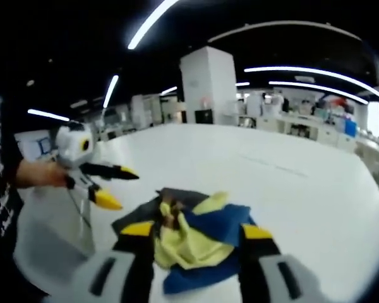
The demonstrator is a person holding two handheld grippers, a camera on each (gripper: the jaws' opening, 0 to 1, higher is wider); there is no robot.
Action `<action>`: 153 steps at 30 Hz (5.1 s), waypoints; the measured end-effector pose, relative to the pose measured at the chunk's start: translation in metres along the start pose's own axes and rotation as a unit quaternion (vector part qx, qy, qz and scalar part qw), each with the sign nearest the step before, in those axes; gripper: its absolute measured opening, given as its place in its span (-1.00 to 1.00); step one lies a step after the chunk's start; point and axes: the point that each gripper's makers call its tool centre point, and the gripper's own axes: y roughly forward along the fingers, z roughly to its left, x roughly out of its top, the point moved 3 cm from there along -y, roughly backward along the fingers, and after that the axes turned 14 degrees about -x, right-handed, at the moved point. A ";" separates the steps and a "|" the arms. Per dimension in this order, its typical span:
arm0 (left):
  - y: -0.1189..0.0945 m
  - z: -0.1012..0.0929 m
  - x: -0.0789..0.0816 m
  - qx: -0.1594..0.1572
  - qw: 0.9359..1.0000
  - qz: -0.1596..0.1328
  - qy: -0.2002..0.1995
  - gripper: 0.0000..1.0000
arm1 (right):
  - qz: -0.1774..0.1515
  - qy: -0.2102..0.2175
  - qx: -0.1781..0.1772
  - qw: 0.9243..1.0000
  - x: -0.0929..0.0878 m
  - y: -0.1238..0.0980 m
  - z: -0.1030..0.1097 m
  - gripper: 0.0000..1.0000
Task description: Fold the garment on the visible template until the final outline fits inside the template.
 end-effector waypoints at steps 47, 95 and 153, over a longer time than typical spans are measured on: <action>0.049 -0.002 -0.045 -0.032 0.995 0.038 -0.083 -0.69 | 0.105 -0.126 0.079 0.983 -0.033 0.067 0.019 -1.00; 0.050 -0.009 -0.053 -0.024 0.995 0.080 -0.062 -0.94 | 0.111 -0.124 0.062 0.984 -0.037 0.062 0.020 -1.00; 0.014 0.096 0.127 0.073 0.995 -0.057 0.038 -1.00 | -0.028 -0.117 -0.093 0.988 0.085 0.043 -0.080 -1.00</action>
